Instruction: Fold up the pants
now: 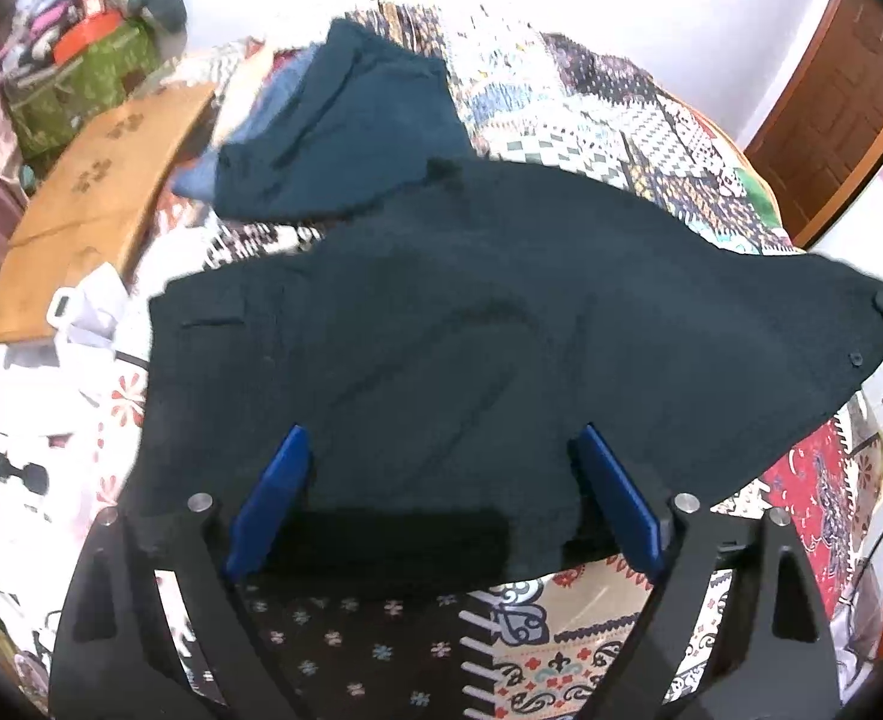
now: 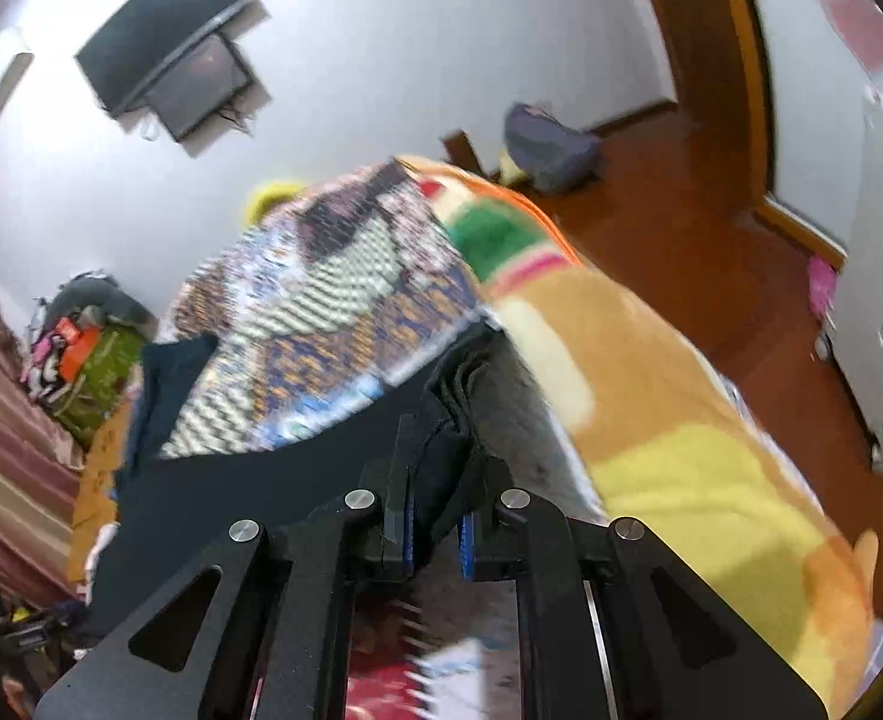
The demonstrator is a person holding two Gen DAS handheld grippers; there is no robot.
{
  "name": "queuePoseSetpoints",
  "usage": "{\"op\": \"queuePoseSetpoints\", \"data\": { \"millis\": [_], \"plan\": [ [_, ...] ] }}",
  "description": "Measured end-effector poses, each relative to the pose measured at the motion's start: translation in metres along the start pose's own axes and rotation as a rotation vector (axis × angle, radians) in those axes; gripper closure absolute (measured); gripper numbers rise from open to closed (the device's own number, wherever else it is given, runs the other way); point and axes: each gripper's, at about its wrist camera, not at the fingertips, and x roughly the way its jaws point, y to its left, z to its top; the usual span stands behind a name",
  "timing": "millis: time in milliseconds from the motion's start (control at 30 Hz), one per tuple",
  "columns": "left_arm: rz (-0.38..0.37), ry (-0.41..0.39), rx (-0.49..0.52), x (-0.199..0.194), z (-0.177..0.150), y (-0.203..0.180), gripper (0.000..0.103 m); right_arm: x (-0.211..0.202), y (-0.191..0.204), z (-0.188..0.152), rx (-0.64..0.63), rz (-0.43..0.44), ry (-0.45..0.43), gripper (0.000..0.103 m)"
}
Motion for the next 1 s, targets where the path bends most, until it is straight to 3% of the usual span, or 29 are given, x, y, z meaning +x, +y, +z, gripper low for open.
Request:
{"op": "queuePoseSetpoints", "data": {
  "millis": [333,533,733,967,1000],
  "plan": [
    [0.058,-0.157,0.037,-0.049,0.006,0.001,0.011,-0.022,0.124,0.037,-0.163,0.24,-0.126,0.094],
    [0.059,-0.216,0.006,-0.073,0.001,0.011,0.011,0.002,0.199,0.026,-0.244,0.388,-0.088,0.094],
    [0.066,-0.227,-0.031,-0.083,-0.01,0.025,0.011,0.059,0.263,-0.028,-0.343,0.469,0.105,0.094],
    [0.066,-0.202,-0.076,-0.084,-0.026,0.039,0.011,0.12,0.299,-0.126,-0.511,0.442,0.4,0.093],
    [0.07,-0.198,-0.078,-0.083,-0.028,0.04,0.011,0.126,0.3,-0.136,-0.529,0.43,0.435,0.089]
  ]
}}
